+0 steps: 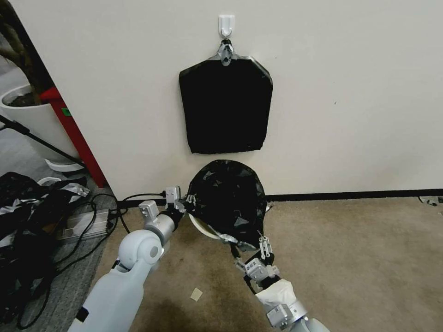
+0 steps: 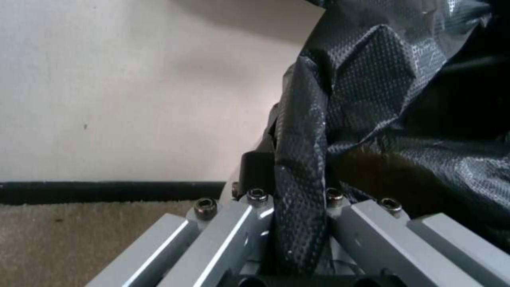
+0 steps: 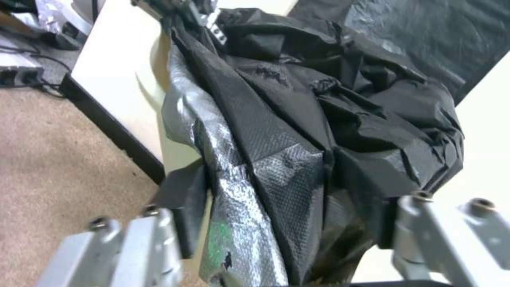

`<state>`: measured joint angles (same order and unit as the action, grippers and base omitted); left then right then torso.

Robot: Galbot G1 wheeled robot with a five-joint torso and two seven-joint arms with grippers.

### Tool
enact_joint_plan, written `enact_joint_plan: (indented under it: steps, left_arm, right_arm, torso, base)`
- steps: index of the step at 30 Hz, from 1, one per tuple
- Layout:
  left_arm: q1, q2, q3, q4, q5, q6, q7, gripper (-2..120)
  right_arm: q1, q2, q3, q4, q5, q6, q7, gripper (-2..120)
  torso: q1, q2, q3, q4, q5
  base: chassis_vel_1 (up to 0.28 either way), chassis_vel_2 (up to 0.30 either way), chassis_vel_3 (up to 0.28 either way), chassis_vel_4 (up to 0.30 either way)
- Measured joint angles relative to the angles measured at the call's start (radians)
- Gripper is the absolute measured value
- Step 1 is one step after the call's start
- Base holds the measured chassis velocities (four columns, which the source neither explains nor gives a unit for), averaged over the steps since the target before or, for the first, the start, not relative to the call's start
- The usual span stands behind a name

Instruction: Place a trash bag onto the trash bin.

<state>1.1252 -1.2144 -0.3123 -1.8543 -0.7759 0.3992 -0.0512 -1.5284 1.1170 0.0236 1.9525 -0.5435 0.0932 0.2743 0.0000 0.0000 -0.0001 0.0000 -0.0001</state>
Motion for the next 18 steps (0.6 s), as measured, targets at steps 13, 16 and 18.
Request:
enact_joint_plan:
  steps: [13, 16, 18]
  left_arm:
    - [-0.01, 0.001, 0.003, 0.013, -0.004, 0.01, -0.014, 3]
    - [-0.01, 0.0, 0.004, 0.014, -0.005, 0.011, -0.014, 3]
    - [-0.009, -0.002, 0.004, 0.014, -0.01, 0.012, -0.015, 3]
  right_arm:
    - [-0.008, 0.006, -0.009, -0.014, -0.036, 0.14, -0.015, 12]
    - [-0.009, 0.006, -0.013, -0.014, -0.033, 0.143, -0.015, 3]
    - [-0.009, 0.009, -0.022, -0.014, -0.02, 0.152, -0.016, 0]
  torso:
    - [0.0, 0.0, 0.0, 0.0, 0.0001]
    - [0.0, 0.0, 0.0, 0.0, 0.0]
    - [0.0, 0.0, 0.0, 0.0, 0.0]
  base:
    - [0.0, 0.0, 0.0, 0.0]
    - [0.0, 0.0, 0.0, 0.0]
    - [0.0, 0.0, 0.0, 0.0]
